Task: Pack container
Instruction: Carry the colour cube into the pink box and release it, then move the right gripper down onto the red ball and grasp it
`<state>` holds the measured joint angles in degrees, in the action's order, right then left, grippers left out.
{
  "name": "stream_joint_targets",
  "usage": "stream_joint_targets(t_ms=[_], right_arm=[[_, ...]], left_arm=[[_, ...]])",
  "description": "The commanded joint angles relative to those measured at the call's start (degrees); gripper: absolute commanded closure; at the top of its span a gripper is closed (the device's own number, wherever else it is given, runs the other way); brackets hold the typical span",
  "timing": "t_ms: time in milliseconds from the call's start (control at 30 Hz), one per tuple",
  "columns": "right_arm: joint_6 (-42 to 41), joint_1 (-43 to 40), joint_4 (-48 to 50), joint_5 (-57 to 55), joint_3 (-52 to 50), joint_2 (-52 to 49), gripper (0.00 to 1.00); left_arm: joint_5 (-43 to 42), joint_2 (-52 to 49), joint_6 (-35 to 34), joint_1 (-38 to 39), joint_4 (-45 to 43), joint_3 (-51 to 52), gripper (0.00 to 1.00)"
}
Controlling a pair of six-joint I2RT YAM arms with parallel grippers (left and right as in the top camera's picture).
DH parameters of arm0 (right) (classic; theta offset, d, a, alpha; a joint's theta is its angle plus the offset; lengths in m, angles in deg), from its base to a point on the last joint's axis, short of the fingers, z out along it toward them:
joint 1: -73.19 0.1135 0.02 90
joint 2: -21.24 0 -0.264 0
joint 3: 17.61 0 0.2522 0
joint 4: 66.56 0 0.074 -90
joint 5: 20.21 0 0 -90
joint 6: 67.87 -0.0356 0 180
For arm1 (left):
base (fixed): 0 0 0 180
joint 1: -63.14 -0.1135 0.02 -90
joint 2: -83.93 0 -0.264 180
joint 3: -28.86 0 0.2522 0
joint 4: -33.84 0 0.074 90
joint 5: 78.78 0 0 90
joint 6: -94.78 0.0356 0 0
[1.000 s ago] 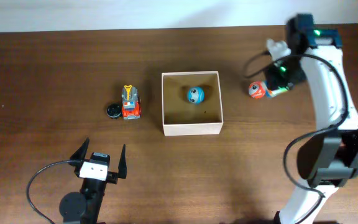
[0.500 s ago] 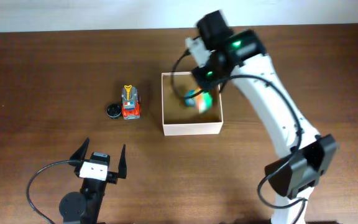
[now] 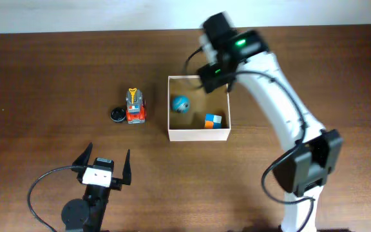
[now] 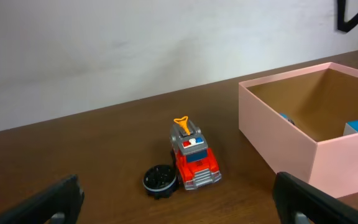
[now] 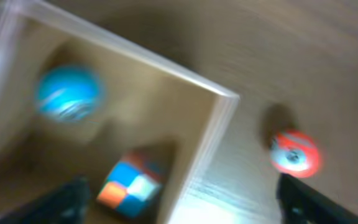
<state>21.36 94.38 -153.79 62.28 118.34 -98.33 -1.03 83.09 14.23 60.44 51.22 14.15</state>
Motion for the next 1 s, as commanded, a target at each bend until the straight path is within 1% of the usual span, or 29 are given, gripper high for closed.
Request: stream_joint_targets(t_ms=[0, 133, 267, 567, 867, 933, 967], right_arm=[[-4.44, -7.26, -1.36, -1.18, 1.57, 0.66, 0.01], [-4.42, -13.81, -1.70, 7.06, 0.63, 0.26, 0.01], [-6.80, -17.18, -0.83, 6.84, -1.33, -1.51, 0.01], [-12.07, -17.97, 2.08, 6.88, -2.84, -10.64, 0.01], [-13.29, -20.17, 3.85, 7.10, -2.84, -15.61, 0.00], [-13.29, -20.52, 3.87, 7.08, -2.95, -15.87, 0.04], [-13.29, -20.74, 3.89, 7.08, -2.95, -15.87, 0.09]], left_arm=[[-0.87, 0.39, 0.50, 0.20, -0.11, 0.42, 0.01], [-0.87, 0.39, 0.50, 0.20, -0.11, 0.42, 0.01], [-0.87, 0.39, 0.50, 0.20, -0.11, 0.42, 0.01], [-0.87, 0.39, 0.50, 0.20, -0.11, 0.42, 0.01], [-0.87, 0.39, 0.50, 0.20, -0.11, 0.42, 0.01], [-0.87, 0.39, 0.50, 0.20, -0.11, 0.42, 0.01], [-0.87, 0.39, 0.50, 0.20, -0.11, 0.42, 0.01]])
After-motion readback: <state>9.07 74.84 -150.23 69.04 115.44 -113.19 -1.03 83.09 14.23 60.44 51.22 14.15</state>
